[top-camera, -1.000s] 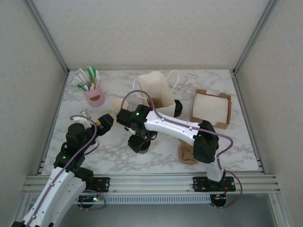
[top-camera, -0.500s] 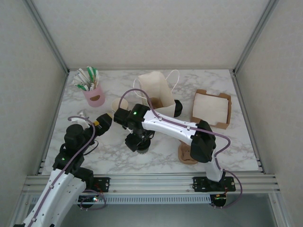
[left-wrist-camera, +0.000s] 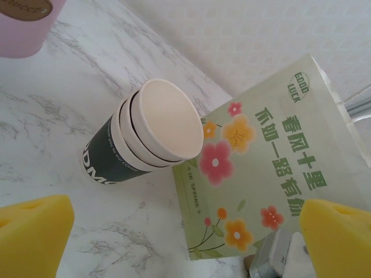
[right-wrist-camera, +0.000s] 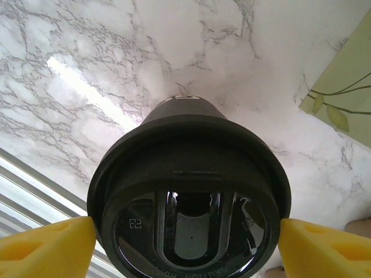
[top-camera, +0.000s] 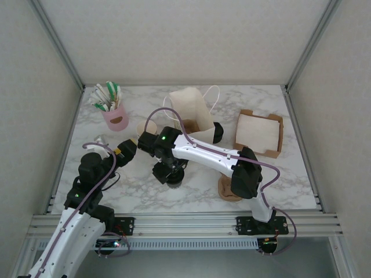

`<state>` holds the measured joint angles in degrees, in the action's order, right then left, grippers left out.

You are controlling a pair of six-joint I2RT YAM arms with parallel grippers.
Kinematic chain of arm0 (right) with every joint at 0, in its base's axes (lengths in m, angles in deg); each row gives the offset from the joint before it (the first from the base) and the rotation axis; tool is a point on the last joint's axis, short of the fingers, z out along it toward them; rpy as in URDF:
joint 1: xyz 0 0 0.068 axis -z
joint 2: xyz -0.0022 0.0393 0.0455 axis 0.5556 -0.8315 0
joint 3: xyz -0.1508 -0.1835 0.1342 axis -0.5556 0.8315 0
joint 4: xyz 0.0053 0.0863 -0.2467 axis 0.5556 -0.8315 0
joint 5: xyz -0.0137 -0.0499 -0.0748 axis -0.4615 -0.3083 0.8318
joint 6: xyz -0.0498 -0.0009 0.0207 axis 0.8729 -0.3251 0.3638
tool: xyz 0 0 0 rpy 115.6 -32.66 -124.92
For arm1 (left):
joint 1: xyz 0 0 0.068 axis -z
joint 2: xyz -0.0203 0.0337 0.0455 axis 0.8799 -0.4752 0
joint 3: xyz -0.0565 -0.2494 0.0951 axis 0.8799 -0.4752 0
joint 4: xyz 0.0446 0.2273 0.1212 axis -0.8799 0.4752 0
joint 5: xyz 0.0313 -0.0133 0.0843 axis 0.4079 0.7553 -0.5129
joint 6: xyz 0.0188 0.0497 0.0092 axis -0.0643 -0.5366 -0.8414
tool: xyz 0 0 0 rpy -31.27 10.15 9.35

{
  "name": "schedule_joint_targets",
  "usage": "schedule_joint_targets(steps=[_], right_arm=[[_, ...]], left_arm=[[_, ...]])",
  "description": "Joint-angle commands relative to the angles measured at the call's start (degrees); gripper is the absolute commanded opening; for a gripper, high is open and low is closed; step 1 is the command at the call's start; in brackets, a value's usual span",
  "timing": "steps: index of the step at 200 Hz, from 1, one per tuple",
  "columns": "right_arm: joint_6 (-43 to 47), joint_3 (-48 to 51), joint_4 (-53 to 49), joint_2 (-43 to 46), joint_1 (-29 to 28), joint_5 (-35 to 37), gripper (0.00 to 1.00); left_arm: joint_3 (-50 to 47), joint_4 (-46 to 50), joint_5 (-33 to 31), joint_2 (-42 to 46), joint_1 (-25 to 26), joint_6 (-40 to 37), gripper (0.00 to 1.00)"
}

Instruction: Pack the takeout coffee

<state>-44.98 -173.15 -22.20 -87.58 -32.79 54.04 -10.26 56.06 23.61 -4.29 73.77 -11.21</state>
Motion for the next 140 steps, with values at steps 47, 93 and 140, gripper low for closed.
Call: schedule_joint_targets(steps=[47, 93, 140], right_arm=[[-1.0, -0.8, -1.1, -1.3, -0.2, 0.8, 0.80], [-1.1, -0.1, -0.7, -1.2, 0.2, 0.5, 0.79], [-1.1, 0.5, -0.4, -1.1, 0.3, 0.3, 0.80]], left_arm=[[1.4, 0.3, -0.5, 1.0, -0.8, -0.7, 1.00], [1.4, 0.3, -0.6, 1.0, -0.8, -0.7, 1.00], [1.4, 0.2, -0.5, 1.0, -0.8, -0.6, 1.00]])
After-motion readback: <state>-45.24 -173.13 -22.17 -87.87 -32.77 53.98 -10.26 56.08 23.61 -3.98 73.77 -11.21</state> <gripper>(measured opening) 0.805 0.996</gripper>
